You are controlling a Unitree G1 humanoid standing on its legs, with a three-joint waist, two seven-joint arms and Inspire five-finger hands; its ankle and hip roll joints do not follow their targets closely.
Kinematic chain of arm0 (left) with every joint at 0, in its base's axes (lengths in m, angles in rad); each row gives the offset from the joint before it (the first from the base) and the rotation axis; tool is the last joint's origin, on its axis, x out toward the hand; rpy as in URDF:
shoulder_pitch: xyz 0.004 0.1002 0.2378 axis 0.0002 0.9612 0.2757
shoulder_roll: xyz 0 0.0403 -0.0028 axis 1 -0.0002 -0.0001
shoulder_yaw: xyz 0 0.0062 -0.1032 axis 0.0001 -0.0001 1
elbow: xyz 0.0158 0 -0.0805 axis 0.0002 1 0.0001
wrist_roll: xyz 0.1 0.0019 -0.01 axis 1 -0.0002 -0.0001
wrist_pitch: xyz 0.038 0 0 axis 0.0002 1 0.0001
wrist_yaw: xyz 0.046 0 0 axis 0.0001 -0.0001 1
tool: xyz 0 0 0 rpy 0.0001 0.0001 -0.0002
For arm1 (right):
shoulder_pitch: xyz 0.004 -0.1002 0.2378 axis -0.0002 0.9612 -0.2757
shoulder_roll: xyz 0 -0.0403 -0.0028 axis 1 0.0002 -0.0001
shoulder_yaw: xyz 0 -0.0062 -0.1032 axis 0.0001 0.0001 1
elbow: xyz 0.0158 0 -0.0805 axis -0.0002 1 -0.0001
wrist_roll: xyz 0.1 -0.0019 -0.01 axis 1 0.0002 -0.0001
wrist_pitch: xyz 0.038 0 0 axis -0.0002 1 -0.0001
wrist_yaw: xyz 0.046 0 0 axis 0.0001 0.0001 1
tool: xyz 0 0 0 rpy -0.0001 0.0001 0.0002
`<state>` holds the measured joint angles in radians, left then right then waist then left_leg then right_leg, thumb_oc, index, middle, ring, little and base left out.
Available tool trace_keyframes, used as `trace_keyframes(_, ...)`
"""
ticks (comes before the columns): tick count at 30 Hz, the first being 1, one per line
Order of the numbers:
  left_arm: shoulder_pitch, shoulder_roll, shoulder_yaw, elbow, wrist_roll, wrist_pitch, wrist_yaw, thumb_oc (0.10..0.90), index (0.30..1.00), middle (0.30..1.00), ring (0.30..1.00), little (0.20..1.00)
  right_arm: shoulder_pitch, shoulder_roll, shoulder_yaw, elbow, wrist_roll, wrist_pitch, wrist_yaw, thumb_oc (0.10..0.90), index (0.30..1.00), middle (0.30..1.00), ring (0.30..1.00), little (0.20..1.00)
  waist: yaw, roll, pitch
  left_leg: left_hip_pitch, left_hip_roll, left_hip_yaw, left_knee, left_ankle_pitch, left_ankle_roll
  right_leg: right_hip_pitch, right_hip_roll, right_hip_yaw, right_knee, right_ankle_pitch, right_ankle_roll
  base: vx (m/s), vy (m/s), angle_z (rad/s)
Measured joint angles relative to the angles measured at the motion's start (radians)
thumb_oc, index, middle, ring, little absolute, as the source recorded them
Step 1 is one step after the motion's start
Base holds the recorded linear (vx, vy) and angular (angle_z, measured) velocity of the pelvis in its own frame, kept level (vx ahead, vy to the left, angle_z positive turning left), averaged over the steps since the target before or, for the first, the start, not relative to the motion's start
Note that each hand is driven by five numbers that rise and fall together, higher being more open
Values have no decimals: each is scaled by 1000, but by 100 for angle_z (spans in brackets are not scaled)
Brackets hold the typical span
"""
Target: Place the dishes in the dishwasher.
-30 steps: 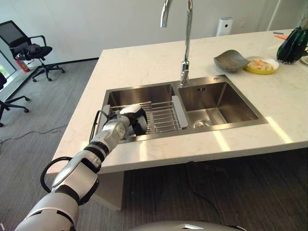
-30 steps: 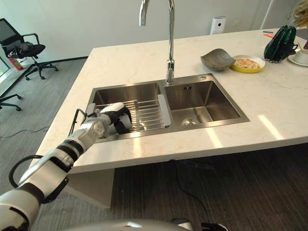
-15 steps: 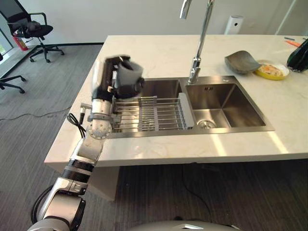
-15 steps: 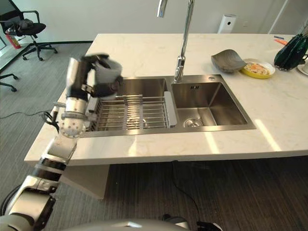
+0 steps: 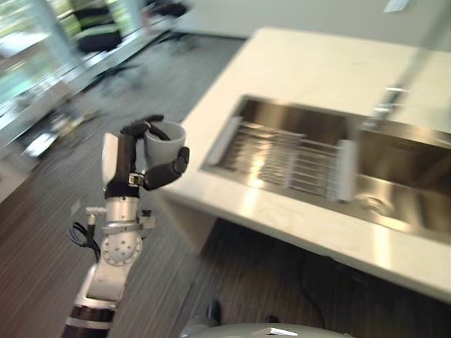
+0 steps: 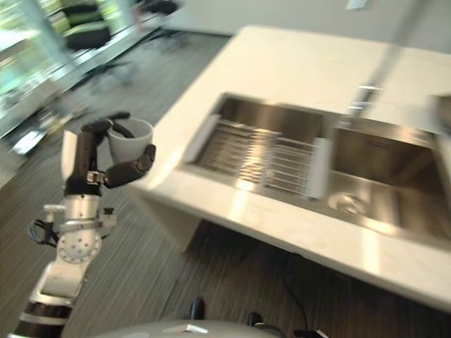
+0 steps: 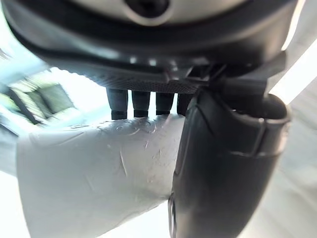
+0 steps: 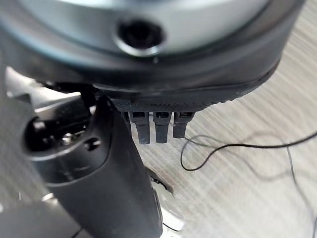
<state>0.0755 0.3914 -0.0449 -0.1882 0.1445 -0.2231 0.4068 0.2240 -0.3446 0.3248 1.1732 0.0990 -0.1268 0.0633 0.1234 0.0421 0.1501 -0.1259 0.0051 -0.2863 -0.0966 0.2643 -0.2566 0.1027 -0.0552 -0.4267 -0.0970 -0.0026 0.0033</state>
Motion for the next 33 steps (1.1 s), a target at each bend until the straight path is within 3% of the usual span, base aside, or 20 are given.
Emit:
trace_keyframes(2,17,47,61,30,-11,23,8,400,300,300,300,300,-67,-30,-22,68,-4,8,15,800,900,900,900,900,103,-20,23,-4,9,167,25,-54,61,-16,-21,-67,6,-15,-21,-93,-54,209)
trace_keyframes(5,-94,68,95,42,-18,27,12,400,300,300,300,300,-78,-59,-114,119,30,-17,-11,800,900,900,900,900,-16,-68,28,9,93,806,209,-203,145,53,-90,-378,19,-44,7,-97,12,346)
trace_keyframes(7,-107,73,99,-65,-18,3,7,400,300,300,300,300,-122,-45,-219,160,74,-20,-35,800,900,900,900,900,-6,-61,22,37,153,971,283,-268,164,22,-92,-360,44,-39,20,114,194,191)
trace_keyframes(10,-136,80,52,-95,-18,-18,-25,400,300,300,300,300,-129,-23,-321,154,106,1,-37,800,900,900,900,900,-11,-24,17,123,123,864,138,-214,184,23,-86,-320,78,-31,33,243,218,82)
trace_keyframes(11,-142,132,29,-82,-16,-21,-73,400,300,300,300,300,-155,73,-300,133,139,-1,-33,800,900,900,900,900,-15,-70,26,128,128,743,242,-277,233,86,-101,-339,126,1,8,295,346,38)
trace_keyframes(13,-132,139,28,-76,-15,-20,-83,400,300,300,300,300,-164,95,-278,127,141,-7,-25,800,900,900,900,900,-13,-101,10,118,94,735,256,-345,191,72,-157,-331,234,-24,60,193,265,41)
trace_keyframes(14,-142,119,-16,-74,-16,-22,-96,400,300,300,300,300,-145,61,-255,73,153,-16,-21,800,900,900,900,900,-40,-15,-11,102,54,691,245,-360,342,-58,-324,-297,734,-36,167,10,49,91)
trace_keyframes(15,-152,130,-47,-73,-16,-28,-97,400,300,300,300,300,-141,98,-278,56,201,-17,-42,800,900,900,900,900,-65,-39,-18,125,7,638,231,-358,328,-144,-395,-189,926,-28,178,10,49,91)
trace_keyframes(17,-176,130,-79,-72,-16,-32,-96,400,300,300,300,300,-159,121,-285,43,239,-19,-39,800,900,900,900,900,-84,-49,-16,131,-15,576,206,-338,329,-224,-357,-72,982,-45,170,140,-128,114)
trace_keyframes(19,-254,133,-158,-4,-17,-41,-110,400,300,300,300,300,-230,139,-260,9,281,-9,-41,800,900,900,900,900,-103,-28,16,154,-27,452,134,-291,289,-354,-44,317,784,-150,133,279,-279,185)
trace_keyframes(21,-259,120,-184,32,-18,-34,-136,400,300,300,300,300,-257,141,-206,1,311,-22,-45,800,900,900,900,900,-125,-62,23,157,-50,435,141,-359,40,-357,21,487,456,-153,67,128,-111,192)
trace_keyframes(22,-249,127,-188,27,-19,-35,-147,400,300,300,300,300,-262,140,-214,20,318,-33,-44,800,900,900,900,900,-133,-73,22,163,-45,428,133,-329,229,-364,-64,351,327,-99,78,44,-130,150)
trace_keyframes(23,-199,144,-164,16,-20,-37,-145,400,300,300,300,300,-268,137,-217,19,316,-28,-40,800,900,900,900,900,-114,-72,28,239,-82,410,65,-317,326,-385,-119,274,274,-11,98,96,-216,120)
trace_keyframes(25,-115,136,-106,14,-36,-26,-145,400,300,300,300,300,-230,147,-193,6,316,-30,-27,800,900,900,900,900,-82,-54,14,329,-65,361,21,-347,320,-396,-128,251,383,49,118,112,-188,77)
trace_keyframes(27,-110,107,-82,18,-39,-26,-122,400,300,300,300,300,-246,149,-195,57,315,-12,-20,800,900,900,900,900,-62,-50,-3,365,-32,372,33,-362,273,-334,-72,224,327,64,26,84,-96,17)
trace_keyframes(29,-107,120,-45,19,-44,-21,-133,400,300,300,300,300,-258,153,-193,61,314,-14,-16,800,900,900,900,900,-64,-95,-13,337,-27,449,144,-336,184,-238,-50,239,179,123,-19,79,-78,-40)
trace_keyframes(30,-107,120,-45,19,-44,-21,-133,400,300,300,300,300,-258,153,-193,61,314,-14,-16,800,900,900,900,900,-64,-95,-13,337,-27,449,144,-336,184,-238,-50,239,179,123,-19,37,-43,-53)
trace_keyframes(31,-106,138,-51,13,-52,-18,-143,400,300,300,300,300,-233,155,-205,74,298,-12,-10,800,900,900,900,900,-70,-174,-52,277,-45,435,203,-384,188,-159,-81,272,55,163,-30,19,-14,-54)
trace_keyframes(32,-131,167,-79,-5,-44,-32,-158,400,300,300,300,300,-210,136,-228,104,292,-14,-8,800,900,900,900,900,-82,-195,-74,276,-31,401,25,-356,189,-110,-68,290,0,164,-27,15,-15,-74)
trace_keyframes(33,-142,166,-86,-14,-43,-37,-159,400,300,300,300,300,-210,115,-227,110,291,-13,-10,800,900,900,900,900,-85,-177,-67,260,-1,387,-6,-316,188,-102,-45,301,0,163,-26,13,-13,-64)
